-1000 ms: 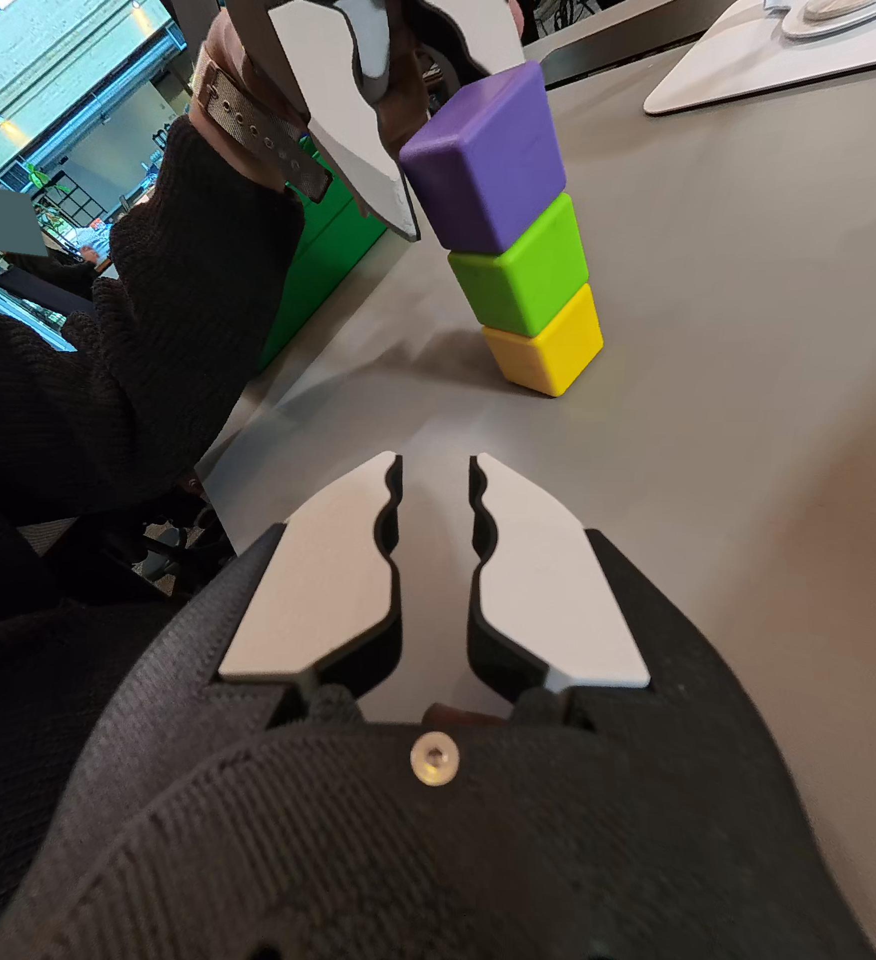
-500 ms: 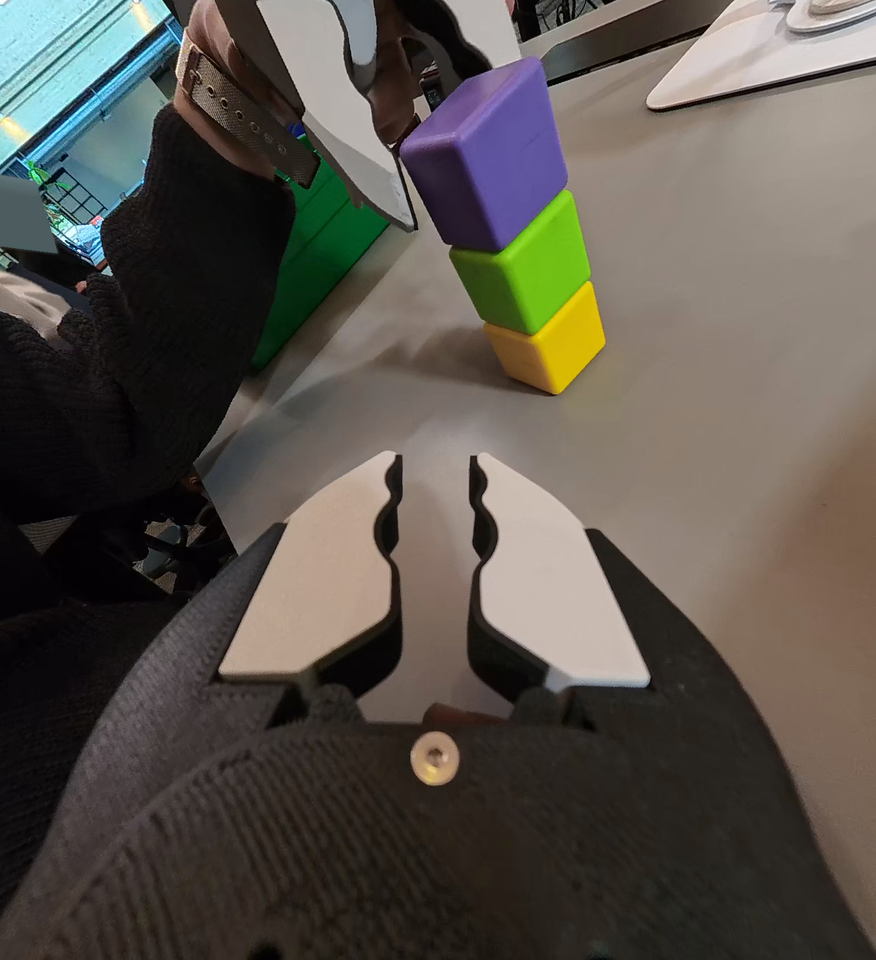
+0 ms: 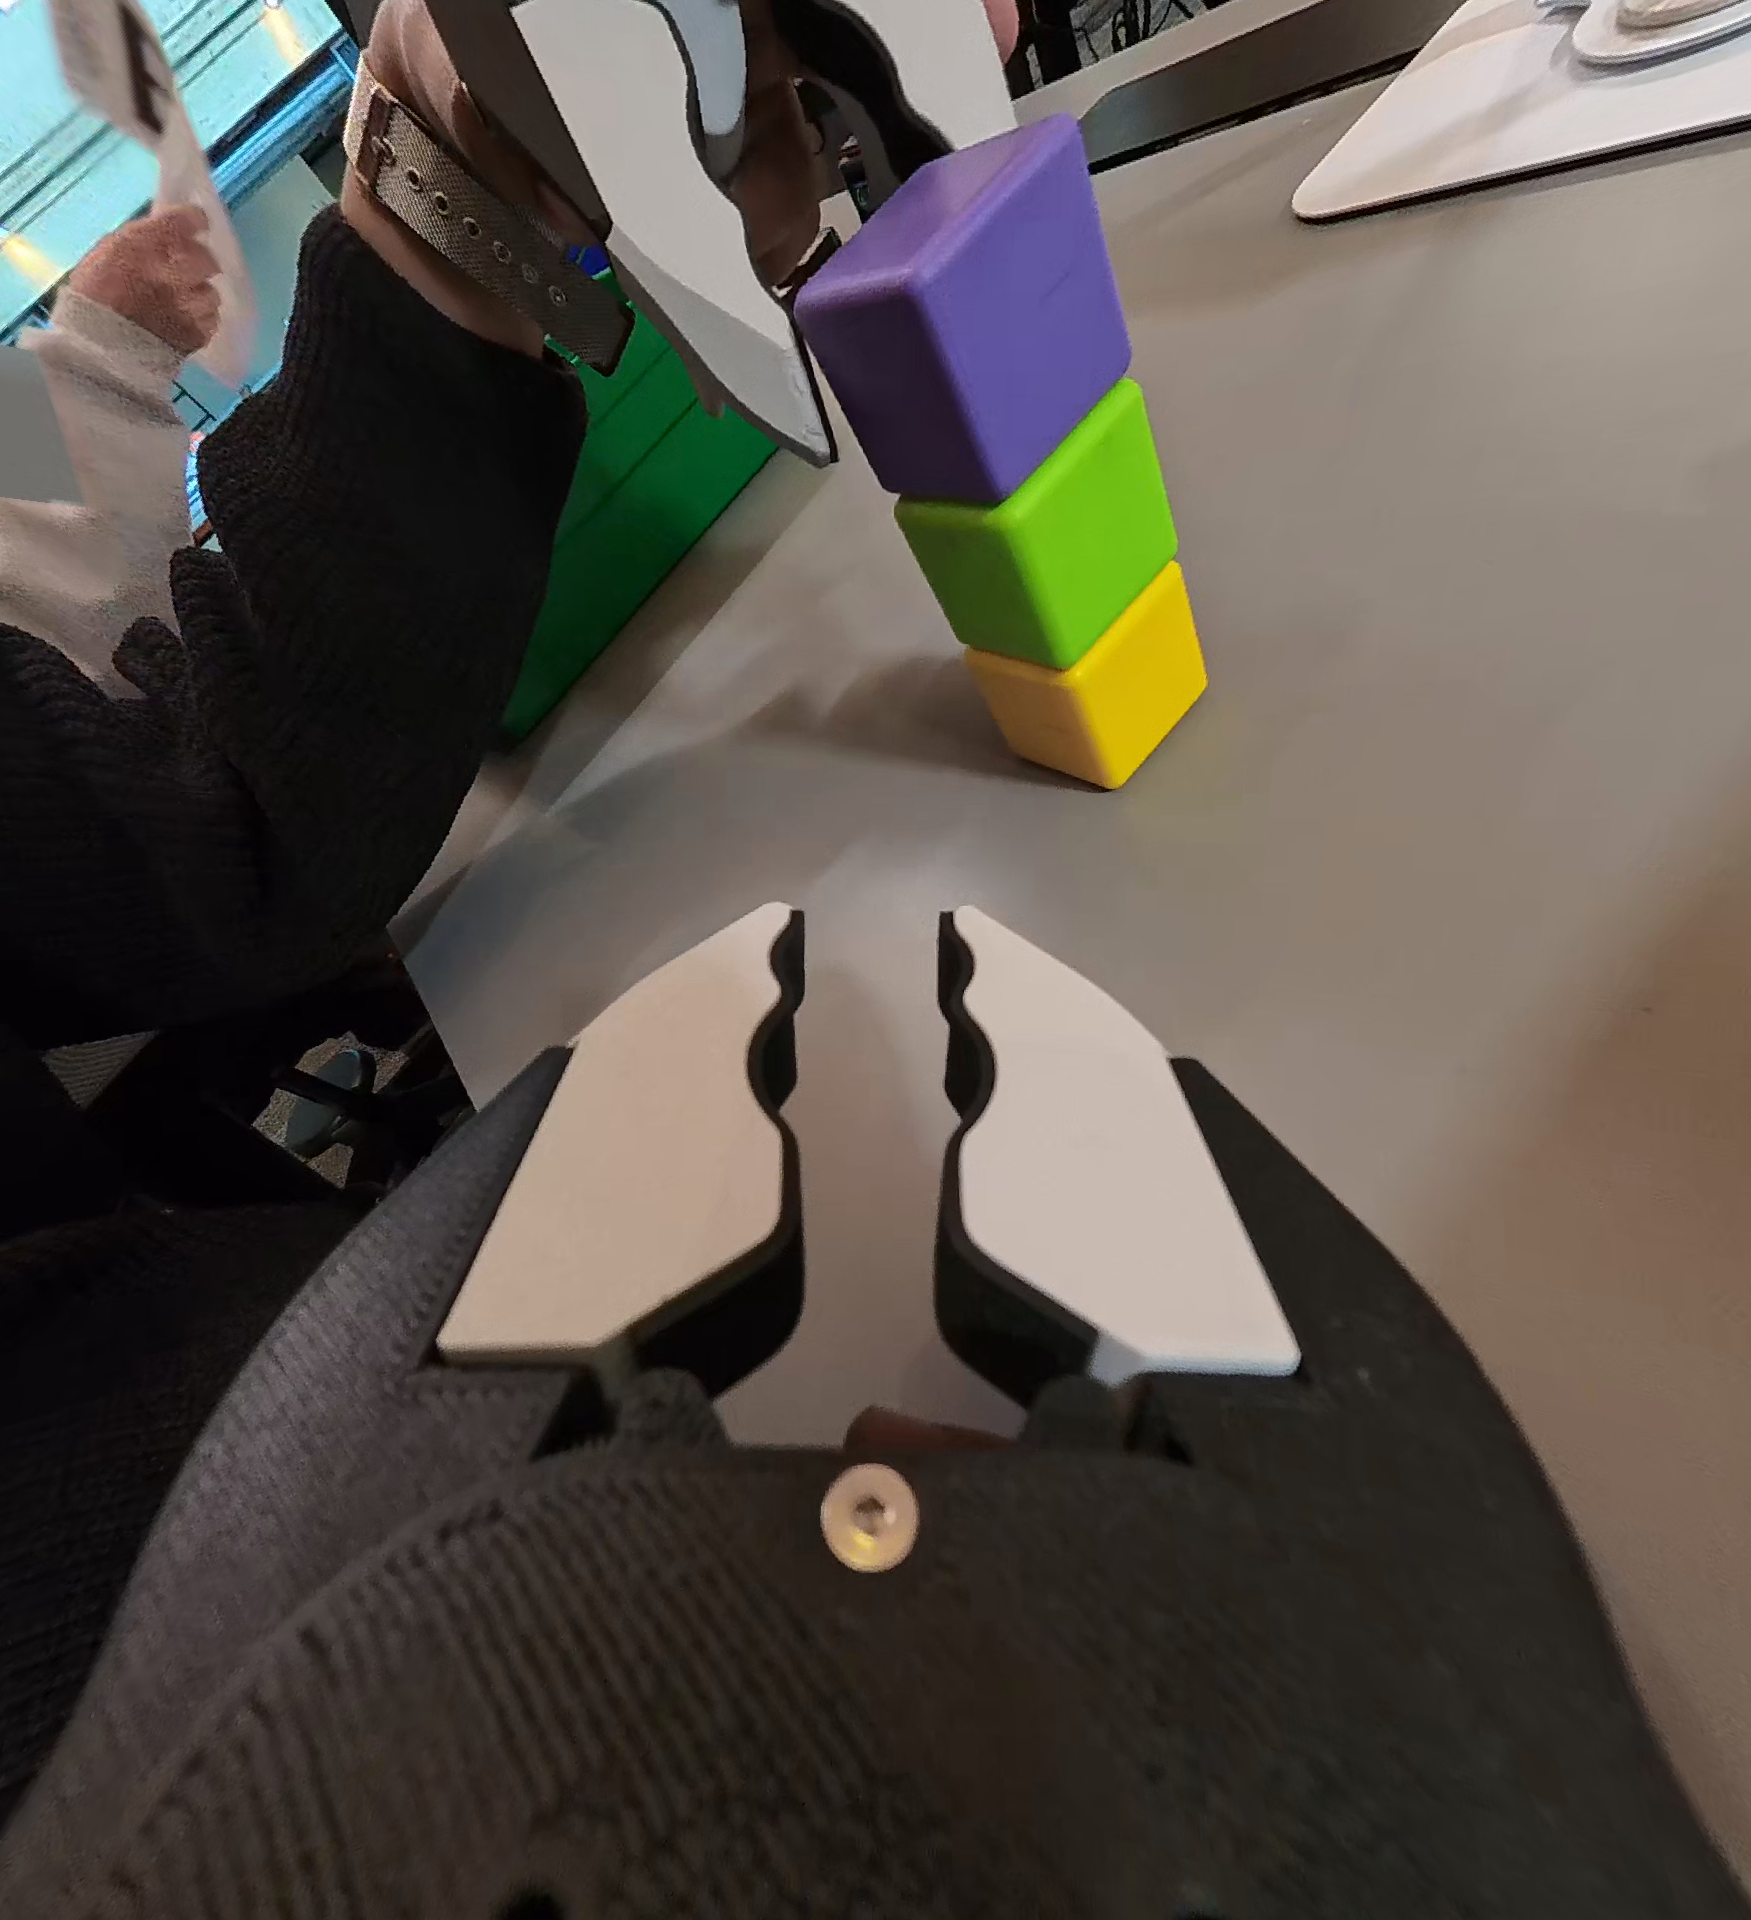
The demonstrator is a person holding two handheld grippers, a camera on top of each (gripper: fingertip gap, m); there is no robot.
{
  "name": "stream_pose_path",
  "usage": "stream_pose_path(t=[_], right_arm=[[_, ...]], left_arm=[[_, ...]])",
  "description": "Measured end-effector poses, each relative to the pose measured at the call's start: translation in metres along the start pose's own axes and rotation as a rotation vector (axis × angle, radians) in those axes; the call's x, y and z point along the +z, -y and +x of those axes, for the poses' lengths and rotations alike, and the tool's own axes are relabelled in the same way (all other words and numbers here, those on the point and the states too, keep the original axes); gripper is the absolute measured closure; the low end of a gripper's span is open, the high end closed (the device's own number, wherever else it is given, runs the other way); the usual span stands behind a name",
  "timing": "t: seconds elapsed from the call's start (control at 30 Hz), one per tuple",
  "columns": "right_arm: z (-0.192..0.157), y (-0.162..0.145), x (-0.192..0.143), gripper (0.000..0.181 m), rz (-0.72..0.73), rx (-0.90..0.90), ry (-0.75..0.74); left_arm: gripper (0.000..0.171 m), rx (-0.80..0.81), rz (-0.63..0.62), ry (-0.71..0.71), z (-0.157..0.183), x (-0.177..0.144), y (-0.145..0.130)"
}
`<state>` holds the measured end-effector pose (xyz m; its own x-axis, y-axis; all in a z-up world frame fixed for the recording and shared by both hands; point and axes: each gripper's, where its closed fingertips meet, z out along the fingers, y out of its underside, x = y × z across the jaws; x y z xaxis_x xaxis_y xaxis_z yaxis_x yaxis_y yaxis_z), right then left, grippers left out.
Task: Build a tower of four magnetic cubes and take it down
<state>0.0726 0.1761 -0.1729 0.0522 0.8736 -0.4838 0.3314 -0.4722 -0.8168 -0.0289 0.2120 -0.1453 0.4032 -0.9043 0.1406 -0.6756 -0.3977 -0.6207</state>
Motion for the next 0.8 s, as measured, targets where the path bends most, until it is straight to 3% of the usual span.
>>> stream_pose_path(t=[0.33,0.47,0.53,0.6,0.7,0.8], right_arm=[[0.000,0.000,0.000,0.156,-0.003,0.000,0.000],[0.000,-0.001,0.000,0.156,-0.005,-0.002,-0.001],[0.000,0.000,0.000,0.156,-0.003,0.003,0.002],[0.001,0.001,-0.001,0.156,0.003,0.010,0.002],[0.007,0.002,-0.002,0.156,0.010,0.023,-0.011],[0.012,0.005,-0.005,0.156,0.028,0.052,-0.018]], left_arm=[[0.122,0.003,0.003,0.022,-0.001,-0.004,0.000],[0.097,-0.025,-0.054,0.132,-0.007,-0.022,-0.007],[0.097,-0.008,-0.001,0.231,-0.009,-0.049,0.002],[0.097,0.006,0.130,0.387,-0.015,-0.090,0.021],[0.093,-0.057,0.364,0.771,-0.034,-0.180,0.040],[0.093,-0.263,0.523,1.073,-0.042,-0.260,0.016]])
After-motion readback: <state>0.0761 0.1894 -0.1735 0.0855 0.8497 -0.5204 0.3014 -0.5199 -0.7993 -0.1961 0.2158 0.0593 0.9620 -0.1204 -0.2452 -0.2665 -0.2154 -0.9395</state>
